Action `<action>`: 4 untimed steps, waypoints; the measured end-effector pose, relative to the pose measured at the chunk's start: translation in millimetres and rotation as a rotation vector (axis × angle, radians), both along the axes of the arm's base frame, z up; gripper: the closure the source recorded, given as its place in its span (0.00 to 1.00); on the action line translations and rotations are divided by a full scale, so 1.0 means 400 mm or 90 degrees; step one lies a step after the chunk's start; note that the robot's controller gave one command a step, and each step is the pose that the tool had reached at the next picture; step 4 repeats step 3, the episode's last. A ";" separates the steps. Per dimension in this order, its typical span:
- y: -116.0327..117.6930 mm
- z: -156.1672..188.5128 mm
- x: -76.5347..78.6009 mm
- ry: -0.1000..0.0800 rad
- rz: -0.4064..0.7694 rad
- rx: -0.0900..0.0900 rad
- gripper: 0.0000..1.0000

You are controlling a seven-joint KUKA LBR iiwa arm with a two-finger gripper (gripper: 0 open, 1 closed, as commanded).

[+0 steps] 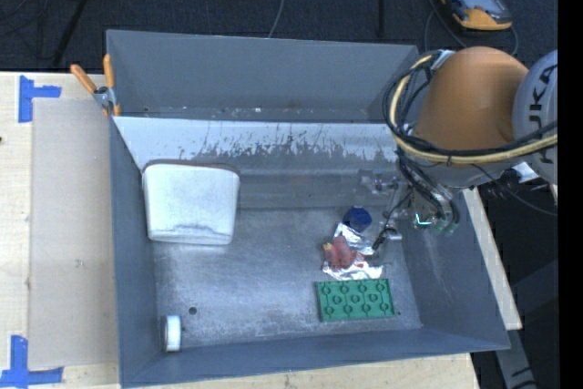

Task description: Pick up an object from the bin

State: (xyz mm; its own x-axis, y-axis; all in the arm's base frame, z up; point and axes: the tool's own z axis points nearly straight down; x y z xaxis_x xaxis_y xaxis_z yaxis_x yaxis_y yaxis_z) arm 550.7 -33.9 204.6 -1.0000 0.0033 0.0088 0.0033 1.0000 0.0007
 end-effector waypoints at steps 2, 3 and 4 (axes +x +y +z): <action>-0.030 -0.329 0.010 -0.004 -0.002 -0.001 1.00; -0.060 0.015 -0.028 -0.011 0.043 -0.001 1.00; -0.060 0.015 -0.028 -0.011 0.043 -0.001 1.00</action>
Offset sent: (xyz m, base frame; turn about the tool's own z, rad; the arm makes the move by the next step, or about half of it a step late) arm 0.0029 -0.0126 -0.1346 0.0021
